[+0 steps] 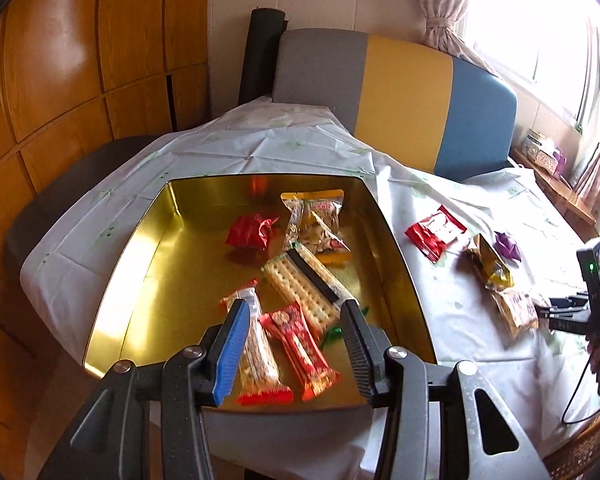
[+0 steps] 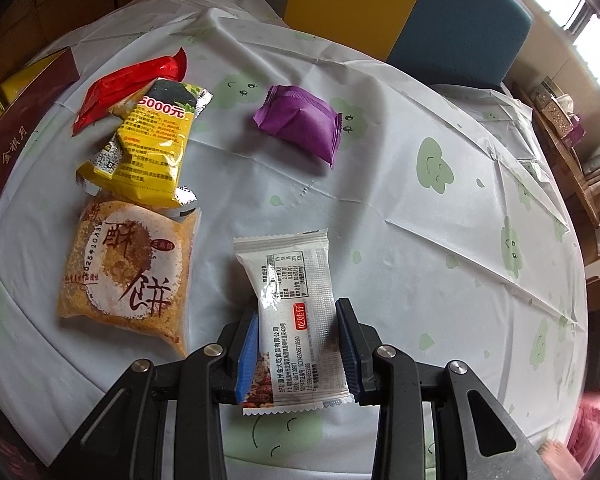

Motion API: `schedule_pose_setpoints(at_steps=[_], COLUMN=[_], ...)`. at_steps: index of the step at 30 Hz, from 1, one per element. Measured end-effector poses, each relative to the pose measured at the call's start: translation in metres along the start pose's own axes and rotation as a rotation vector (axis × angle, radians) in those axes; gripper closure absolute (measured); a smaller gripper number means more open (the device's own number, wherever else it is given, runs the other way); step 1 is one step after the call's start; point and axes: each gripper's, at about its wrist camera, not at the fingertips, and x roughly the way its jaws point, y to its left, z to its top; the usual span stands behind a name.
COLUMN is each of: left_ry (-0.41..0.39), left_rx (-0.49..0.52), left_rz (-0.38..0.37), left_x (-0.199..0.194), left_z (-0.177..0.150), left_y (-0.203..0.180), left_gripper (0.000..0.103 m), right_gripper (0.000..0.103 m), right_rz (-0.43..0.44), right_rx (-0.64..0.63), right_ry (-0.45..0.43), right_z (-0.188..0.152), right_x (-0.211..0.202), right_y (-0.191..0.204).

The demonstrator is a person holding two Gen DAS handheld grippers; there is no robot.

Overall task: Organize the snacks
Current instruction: 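Carry the white bar packet into the gold tray and open the right gripper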

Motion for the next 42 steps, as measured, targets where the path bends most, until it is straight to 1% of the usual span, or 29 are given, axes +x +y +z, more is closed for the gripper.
schedule_pose_setpoints(at_steps=[4, 9, 11, 14, 17, 20, 25, 29, 32, 36, 42], left_ry=[-0.006, -0.005, -0.008, -0.008, -0.004, 0.001, -0.003, 0.002, 0.000, 0.000, 0.002], left_rx=[0.022, 0.022, 0.027, 0.019, 0.012, -0.001, -0.013, -0.032, -0.051, -0.100, -0.126], left_rz=[0.005, -0.002, 0.002, 0.000, 0.002, 0.001, 0.011, 0.016, 0.026, 0.034, 0.045], left_x=[-0.004, -0.005, -0.006, -0.004, -0.003, -0.002, -0.003, -0.002, -0.001, 0.000, 0.004], left_z=[-0.008, -0.012, -0.013, -0.014, -0.015, -0.015, -0.015, -0.016, -0.017, -0.017, -0.017], left_y=[-0.005, -0.004, -0.004, -0.002, 0.000, 0.004, 0.010, 0.018, 0.025, 0.036, 0.046], left_gripper=[0.055, 0.055, 0.055, 0.055, 0.055, 0.055, 0.055, 0.055, 0.055, 0.055, 0.055], right_gripper=[0.067, 0.067, 0.067, 0.067, 0.067, 0.067, 0.067, 0.067, 0.067, 0.067, 0.067], right_rz=[0.015, 0.041, 0.060, 0.094, 0.180, 0.269, 0.404, 0.456, 0.475, 0.484, 0.479], right_rx=[0.045, 0.106, 0.118, 0.100, 0.041, -0.031, -0.152, -0.243, -0.282, -0.303, -0.344], right_ry=[-0.015, -0.050, -0.089, -0.160, -0.213, -0.244, -0.254, -0.254, -0.237, -0.206, -0.138], right_z=[0.003, 0.007, 0.014, 0.028, 0.045, 0.060, 0.082, 0.094, 0.104, 0.114, 0.123], right_x=[-0.004, -0.019, -0.033, -0.059, -0.082, -0.098, -0.109, -0.109, -0.103, -0.092, -0.069], right_y=[-0.009, -0.016, -0.015, 0.001, 0.034, 0.083, 0.161, 0.216, 0.245, 0.267, 0.298])
